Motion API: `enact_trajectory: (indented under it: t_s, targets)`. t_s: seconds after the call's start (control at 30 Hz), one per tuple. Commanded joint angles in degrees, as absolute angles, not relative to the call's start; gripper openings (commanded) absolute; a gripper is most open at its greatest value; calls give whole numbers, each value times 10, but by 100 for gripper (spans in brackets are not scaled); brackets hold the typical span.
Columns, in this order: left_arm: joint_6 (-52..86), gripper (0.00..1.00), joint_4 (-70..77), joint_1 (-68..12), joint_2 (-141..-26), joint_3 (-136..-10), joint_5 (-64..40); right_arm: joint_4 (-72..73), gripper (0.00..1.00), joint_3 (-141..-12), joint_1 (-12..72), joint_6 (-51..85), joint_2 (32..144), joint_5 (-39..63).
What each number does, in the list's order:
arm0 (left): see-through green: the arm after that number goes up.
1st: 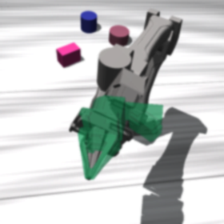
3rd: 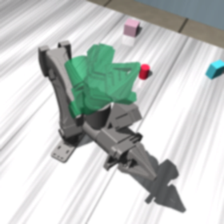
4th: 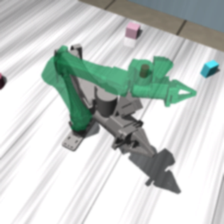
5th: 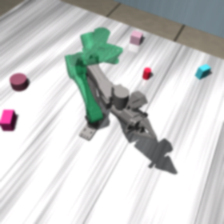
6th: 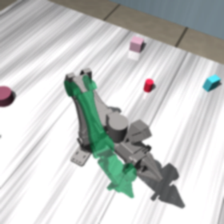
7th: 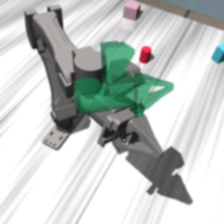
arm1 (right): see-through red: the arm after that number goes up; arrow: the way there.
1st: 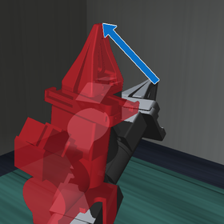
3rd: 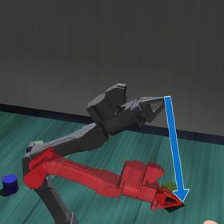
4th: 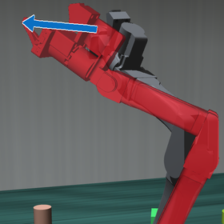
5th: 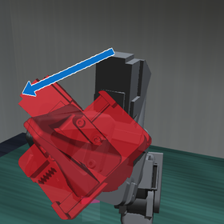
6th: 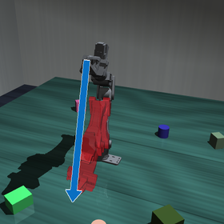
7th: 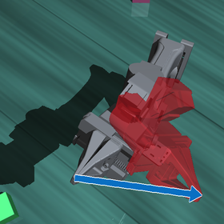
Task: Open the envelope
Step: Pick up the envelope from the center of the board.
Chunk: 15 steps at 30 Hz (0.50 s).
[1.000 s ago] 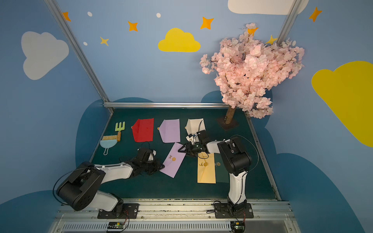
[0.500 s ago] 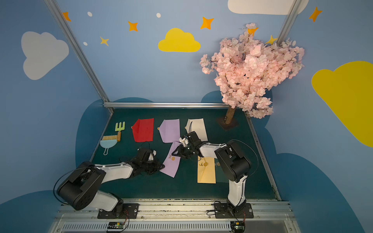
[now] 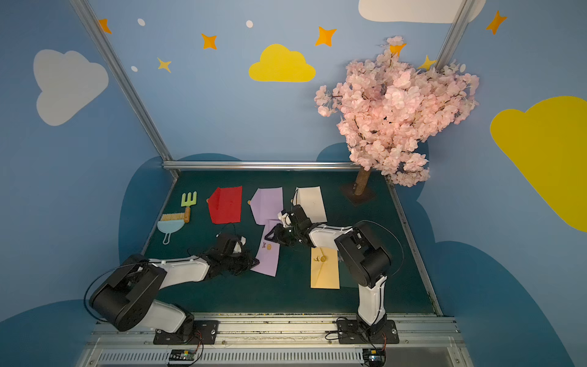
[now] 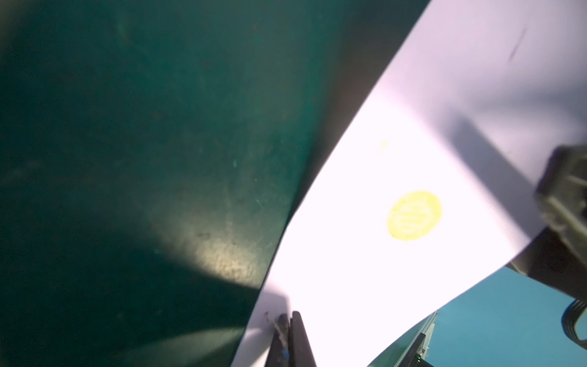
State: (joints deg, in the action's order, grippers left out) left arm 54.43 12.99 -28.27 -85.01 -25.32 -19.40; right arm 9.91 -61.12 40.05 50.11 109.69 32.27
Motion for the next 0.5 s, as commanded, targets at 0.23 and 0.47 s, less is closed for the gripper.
enact_trajectory:
  t_s: [0.23,0.47]
  targets:
    - [542,3,85,-282,-877,-235,-185,16,46,-672,412,452,1107,252]
    - [543,3,92,-281,-886,-236,-192,10,43,-668,412,446,1096,237]
